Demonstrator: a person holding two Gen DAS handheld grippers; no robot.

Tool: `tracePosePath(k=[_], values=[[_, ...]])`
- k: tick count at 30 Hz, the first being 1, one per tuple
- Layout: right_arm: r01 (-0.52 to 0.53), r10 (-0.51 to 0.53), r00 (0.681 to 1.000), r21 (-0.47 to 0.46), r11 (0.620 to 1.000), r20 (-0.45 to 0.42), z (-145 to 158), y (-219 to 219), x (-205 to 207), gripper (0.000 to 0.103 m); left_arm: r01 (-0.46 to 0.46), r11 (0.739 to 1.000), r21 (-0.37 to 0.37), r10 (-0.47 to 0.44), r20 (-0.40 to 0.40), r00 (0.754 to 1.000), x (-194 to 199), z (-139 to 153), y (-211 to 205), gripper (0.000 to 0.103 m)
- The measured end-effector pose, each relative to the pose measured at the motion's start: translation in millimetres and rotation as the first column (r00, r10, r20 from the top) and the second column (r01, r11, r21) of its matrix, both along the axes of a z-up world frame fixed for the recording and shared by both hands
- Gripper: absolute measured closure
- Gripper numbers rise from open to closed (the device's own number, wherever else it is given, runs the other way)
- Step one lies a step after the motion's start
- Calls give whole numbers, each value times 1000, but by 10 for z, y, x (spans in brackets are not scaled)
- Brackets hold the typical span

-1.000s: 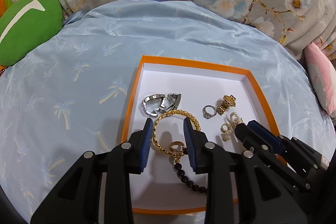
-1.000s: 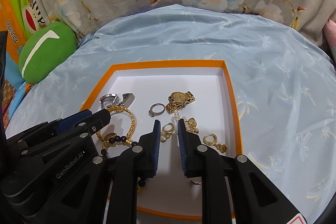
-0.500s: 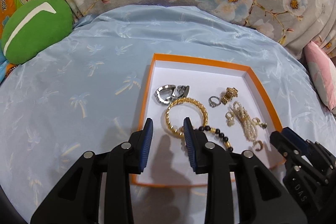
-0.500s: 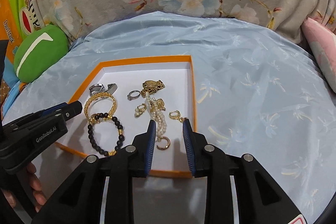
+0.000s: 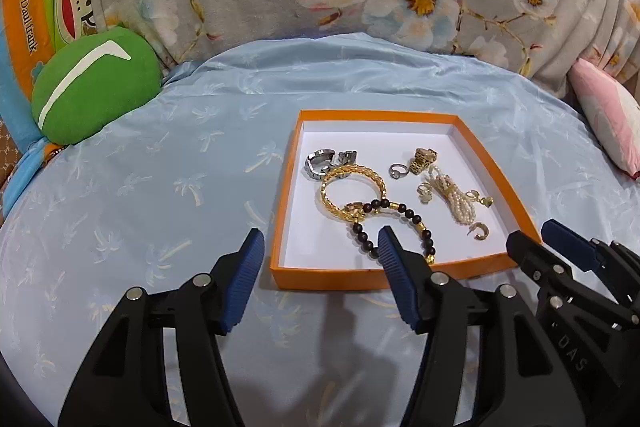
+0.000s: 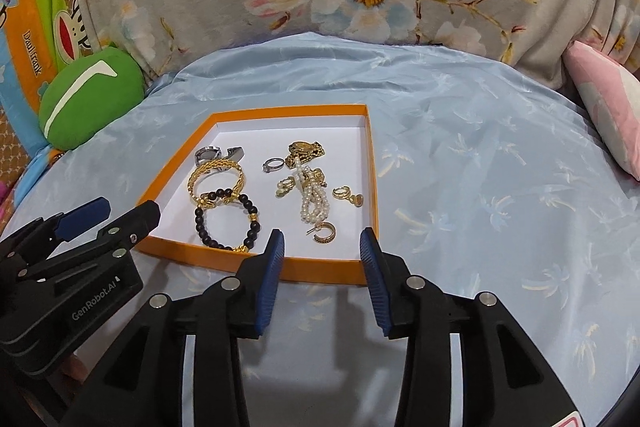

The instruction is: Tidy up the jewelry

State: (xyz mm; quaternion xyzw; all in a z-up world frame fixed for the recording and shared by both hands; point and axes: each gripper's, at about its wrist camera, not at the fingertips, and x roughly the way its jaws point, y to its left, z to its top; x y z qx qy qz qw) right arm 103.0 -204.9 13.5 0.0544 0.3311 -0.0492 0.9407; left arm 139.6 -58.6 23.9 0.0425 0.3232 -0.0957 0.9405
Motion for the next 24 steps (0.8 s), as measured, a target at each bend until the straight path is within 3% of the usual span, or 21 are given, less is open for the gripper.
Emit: tracePosePath(k=[7,24], values=[[-8,8,1000,-37,999,-6,-36,75,-11,55,-28,1000,-4,28,-47,999,63,-101,40,45],[0,0,1000,-23,1000,-17,-67,56,-9,51,-45,999,-1,45,-43,998,73,-122,63,35]])
